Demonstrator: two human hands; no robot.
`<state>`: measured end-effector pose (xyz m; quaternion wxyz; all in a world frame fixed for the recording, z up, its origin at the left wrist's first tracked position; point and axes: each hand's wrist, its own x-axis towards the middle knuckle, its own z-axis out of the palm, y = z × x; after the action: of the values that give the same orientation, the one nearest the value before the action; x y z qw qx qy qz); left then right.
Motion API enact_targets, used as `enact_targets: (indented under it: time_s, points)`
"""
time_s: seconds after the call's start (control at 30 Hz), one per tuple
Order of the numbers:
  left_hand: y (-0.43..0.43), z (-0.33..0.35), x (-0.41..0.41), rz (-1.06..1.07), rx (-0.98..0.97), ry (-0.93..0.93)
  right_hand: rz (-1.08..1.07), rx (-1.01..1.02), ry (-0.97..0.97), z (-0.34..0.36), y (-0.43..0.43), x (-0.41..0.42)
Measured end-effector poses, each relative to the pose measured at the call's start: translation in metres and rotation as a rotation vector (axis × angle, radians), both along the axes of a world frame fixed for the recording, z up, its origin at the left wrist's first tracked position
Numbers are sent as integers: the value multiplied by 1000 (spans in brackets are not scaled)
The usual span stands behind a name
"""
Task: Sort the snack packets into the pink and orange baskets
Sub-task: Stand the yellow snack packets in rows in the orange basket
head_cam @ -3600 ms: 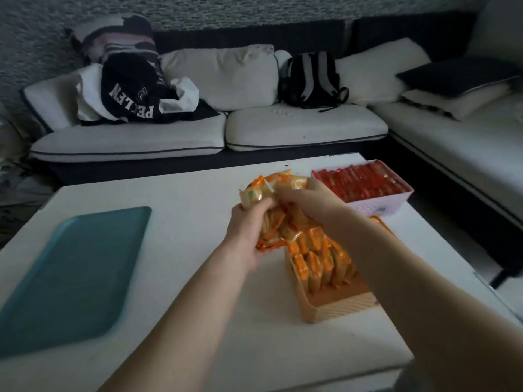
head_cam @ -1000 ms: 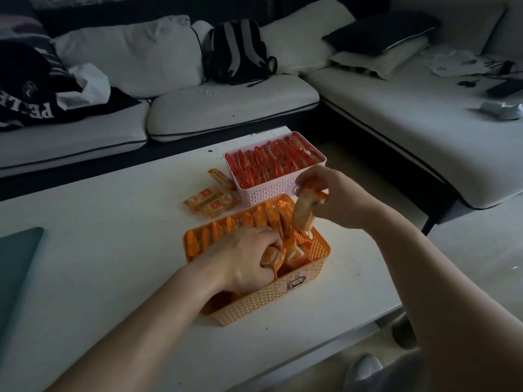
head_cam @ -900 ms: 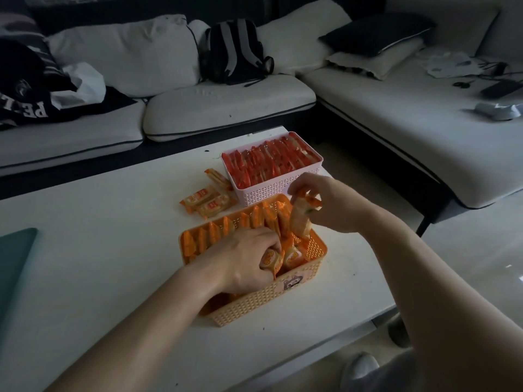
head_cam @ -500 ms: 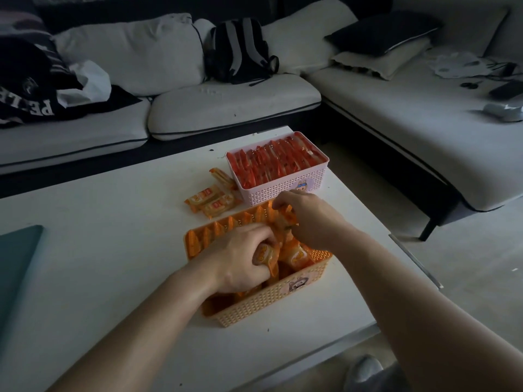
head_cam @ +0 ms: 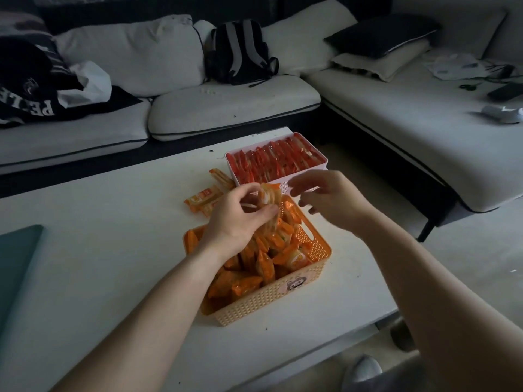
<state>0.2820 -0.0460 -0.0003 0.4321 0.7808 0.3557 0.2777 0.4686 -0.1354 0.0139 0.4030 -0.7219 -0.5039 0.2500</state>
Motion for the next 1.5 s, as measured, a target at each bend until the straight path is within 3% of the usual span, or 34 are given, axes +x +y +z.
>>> enact_targets:
  time_s: [0.07,0.1,0.2,0.27,0.33,0.5,0.6,0.93,1.03,1.17,1.33,1.5]
  points:
    - [-3,0,10,-12,-30,-14,23,-13,300,9,-3,-4]
    - [-5,-1,14,-26,-46,-23,49,-38,300,10,-3,-6]
    - [-7,-3,24,-60,-112,-57,49,-39,109,8,-3,-3]
    - [-5,-5,27,-61,-134,-69,-5,7,117,10,-5,7]
    - [1,-8,29,-38,-29,-15,-49,27,121,11,-8,17]
    - [9,-18,40,-226,354,482,-82,-56,50,3,-12,28]
    - [15,-19,42,-245,518,610,-47,-91,-16,-3,-10,27]
    - [27,-23,43,-204,503,606,24,-128,-577,-29,7,1]
    - [31,-28,38,-197,449,570,6,-104,-608,-31,8,-2]
    - [29,-28,35,-182,339,457,-46,-104,-551,-20,7,6]
    - [15,-15,41,-172,75,126,-85,31,-179,-2,-1,20]
    - [3,-9,49,-70,180,30,-117,55,92,9,-1,11]
